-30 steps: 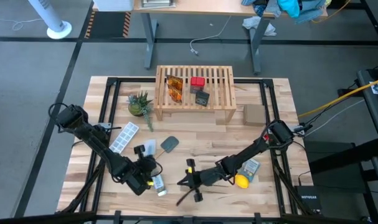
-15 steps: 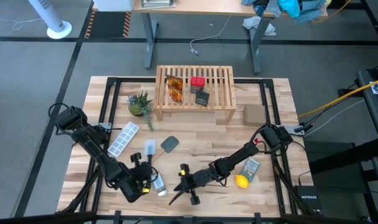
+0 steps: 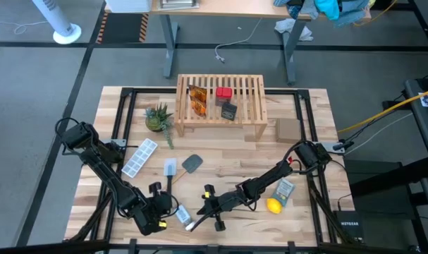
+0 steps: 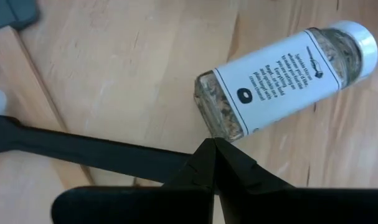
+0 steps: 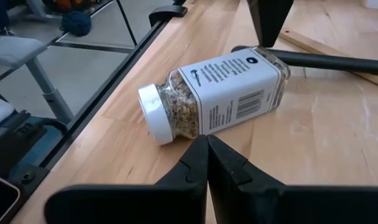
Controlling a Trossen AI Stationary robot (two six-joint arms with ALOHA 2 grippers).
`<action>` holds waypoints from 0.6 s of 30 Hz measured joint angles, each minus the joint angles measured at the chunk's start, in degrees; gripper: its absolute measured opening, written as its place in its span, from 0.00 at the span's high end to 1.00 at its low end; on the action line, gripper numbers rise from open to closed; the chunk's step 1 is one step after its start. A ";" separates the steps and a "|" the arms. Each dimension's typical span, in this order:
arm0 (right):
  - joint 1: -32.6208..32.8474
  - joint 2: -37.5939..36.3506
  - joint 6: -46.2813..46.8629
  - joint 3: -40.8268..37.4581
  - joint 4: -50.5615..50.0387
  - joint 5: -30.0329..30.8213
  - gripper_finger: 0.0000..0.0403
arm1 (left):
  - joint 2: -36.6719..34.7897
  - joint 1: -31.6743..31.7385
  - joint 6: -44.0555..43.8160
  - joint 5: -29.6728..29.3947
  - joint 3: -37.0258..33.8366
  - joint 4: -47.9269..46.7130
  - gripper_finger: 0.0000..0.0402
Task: Shelf spices
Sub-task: Put the white seasoning bottle on the shelf
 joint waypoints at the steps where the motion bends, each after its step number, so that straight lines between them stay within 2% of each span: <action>1: 0.00 0.00 -0.01 0.00 -0.19 0.00 0.98 | 0.00 -0.08 -0.02 0.41 0.00 0.01 1.00; 8: -0.02 0.00 -0.07 0.02 -0.57 1.28 0.98 | 0.00 -1.35 -3.09 9.40 0.00 2.99 1.00; 14: -0.30 0.00 -0.11 0.02 -0.69 1.41 0.98 | 0.00 -1.53 2.62 9.55 0.00 11.65 1.00; 18: -0.39 0.00 -0.11 0.02 -0.82 1.44 0.98 | 1.82 -0.06 5.07 9.28 0.00 13.70 1.00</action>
